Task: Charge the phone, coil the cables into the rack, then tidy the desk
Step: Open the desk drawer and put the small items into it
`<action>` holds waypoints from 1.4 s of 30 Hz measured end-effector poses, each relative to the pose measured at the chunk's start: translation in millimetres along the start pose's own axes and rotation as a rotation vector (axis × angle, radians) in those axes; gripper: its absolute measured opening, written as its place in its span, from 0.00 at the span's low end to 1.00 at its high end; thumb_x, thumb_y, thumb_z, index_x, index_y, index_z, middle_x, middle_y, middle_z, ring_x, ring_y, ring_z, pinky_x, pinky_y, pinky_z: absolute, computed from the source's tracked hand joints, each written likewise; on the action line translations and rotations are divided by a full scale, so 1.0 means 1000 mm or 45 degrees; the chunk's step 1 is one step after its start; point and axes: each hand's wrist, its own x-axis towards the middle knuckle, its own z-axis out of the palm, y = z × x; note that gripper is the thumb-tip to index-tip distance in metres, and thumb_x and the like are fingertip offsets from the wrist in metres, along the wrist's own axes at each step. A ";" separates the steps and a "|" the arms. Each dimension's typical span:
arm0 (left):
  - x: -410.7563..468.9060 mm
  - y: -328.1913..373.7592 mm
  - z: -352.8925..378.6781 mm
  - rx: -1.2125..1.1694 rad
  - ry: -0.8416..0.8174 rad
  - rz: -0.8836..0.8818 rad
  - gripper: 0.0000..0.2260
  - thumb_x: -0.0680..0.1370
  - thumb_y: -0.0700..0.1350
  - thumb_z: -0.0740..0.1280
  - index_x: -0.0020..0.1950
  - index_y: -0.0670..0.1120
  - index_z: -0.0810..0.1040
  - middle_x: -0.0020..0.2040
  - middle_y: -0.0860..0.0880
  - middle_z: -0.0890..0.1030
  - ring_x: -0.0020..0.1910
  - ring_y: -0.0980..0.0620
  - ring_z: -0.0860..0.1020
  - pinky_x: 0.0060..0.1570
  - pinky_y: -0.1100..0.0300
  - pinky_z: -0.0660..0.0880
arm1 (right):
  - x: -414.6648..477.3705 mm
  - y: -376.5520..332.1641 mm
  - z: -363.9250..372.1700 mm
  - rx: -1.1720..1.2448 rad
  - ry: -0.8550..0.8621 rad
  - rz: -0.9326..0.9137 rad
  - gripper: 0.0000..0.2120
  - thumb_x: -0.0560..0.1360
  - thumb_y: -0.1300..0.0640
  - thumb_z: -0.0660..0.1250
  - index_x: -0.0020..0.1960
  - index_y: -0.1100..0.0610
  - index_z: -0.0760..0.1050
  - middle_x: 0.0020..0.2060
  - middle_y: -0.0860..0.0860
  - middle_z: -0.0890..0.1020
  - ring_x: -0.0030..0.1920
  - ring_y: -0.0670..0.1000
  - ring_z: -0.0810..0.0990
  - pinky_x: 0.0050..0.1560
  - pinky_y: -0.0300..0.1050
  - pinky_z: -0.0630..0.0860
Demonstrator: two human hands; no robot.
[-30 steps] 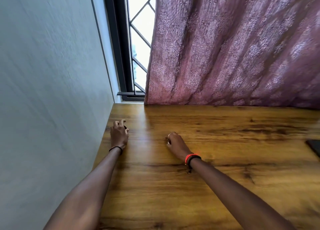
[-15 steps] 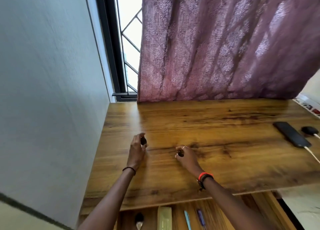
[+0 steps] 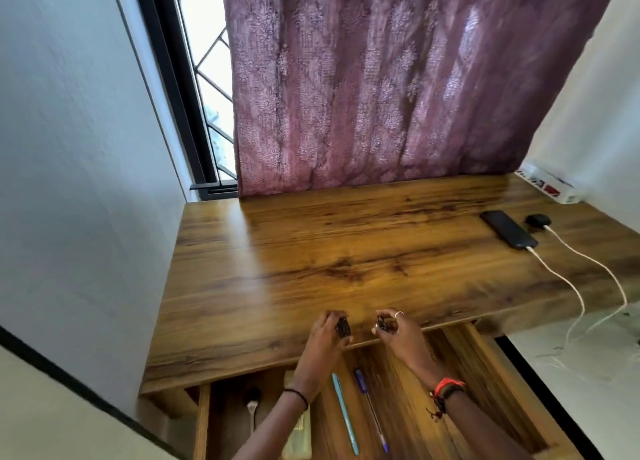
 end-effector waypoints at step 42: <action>-0.015 -0.004 0.167 0.264 -0.200 -0.449 0.27 0.75 0.49 0.68 0.71 0.50 0.62 0.70 0.49 0.65 0.69 0.50 0.64 0.67 0.58 0.66 | 0.012 0.152 -0.054 -0.315 -0.440 -0.027 0.20 0.74 0.57 0.68 0.65 0.53 0.71 0.62 0.51 0.75 0.61 0.48 0.75 0.57 0.38 0.73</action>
